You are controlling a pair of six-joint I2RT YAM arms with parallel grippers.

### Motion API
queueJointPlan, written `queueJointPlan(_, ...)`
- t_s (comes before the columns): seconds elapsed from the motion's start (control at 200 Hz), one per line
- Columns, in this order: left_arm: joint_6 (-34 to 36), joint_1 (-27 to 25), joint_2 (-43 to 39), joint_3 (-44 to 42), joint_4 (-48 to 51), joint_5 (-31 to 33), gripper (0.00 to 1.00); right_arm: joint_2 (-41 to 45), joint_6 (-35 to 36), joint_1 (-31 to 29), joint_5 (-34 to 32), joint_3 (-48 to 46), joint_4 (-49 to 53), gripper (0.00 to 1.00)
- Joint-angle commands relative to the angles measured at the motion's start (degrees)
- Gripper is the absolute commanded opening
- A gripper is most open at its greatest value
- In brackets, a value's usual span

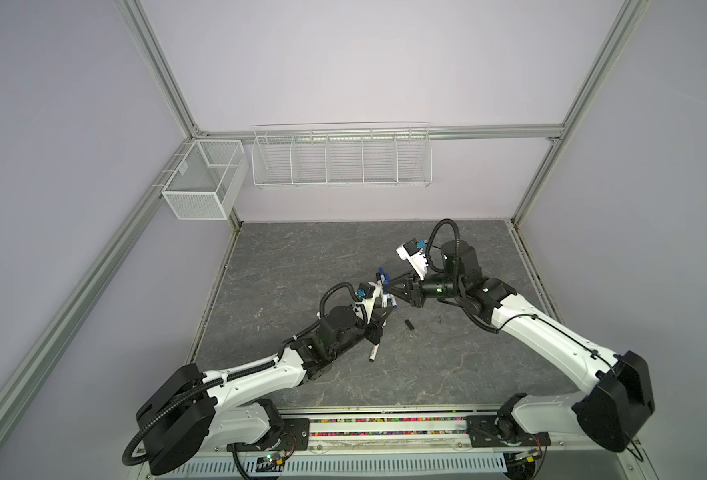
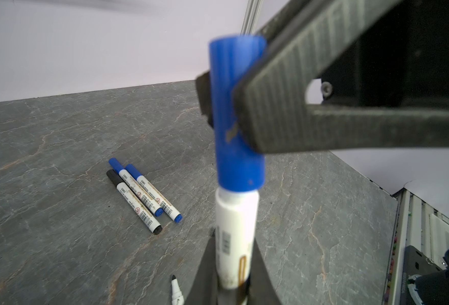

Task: Insert the pens into the pen caps
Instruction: 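Lower the blue cap onto the marker tip with the right gripper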

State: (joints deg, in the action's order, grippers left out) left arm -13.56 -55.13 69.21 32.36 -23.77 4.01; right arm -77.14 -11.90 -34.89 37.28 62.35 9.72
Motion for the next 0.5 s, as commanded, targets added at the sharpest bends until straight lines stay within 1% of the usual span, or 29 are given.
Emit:
queueJointPlan(0.0, 0.55, 2.50, -2.06, 3.33, -14.69, 8.77, 0.00, -1.68, 2.00, -2.55, 8.25, -2.18, 21.69, 0.11)
queueJointPlan(0.08, 1.12, 2.56, -2.40, 3.18, -14.09, 8.65, 0.00, -2.34, 2.88, -2.49, 5.47, -1.41, 23.51, 0.11)
queueJointPlan(0.18, 1.26, 2.57, -2.89, 2.87, -13.79, 8.46, 0.00, -2.36, 3.67, -2.36, 3.99, -1.09, 24.08, 0.10)
queueJointPlan(0.495, 1.57, 2.57, -2.45, 2.45, -11.98, 6.53, 0.00, -3.08, 3.11, -2.27, 8.02, 0.51, 24.72, 0.10)
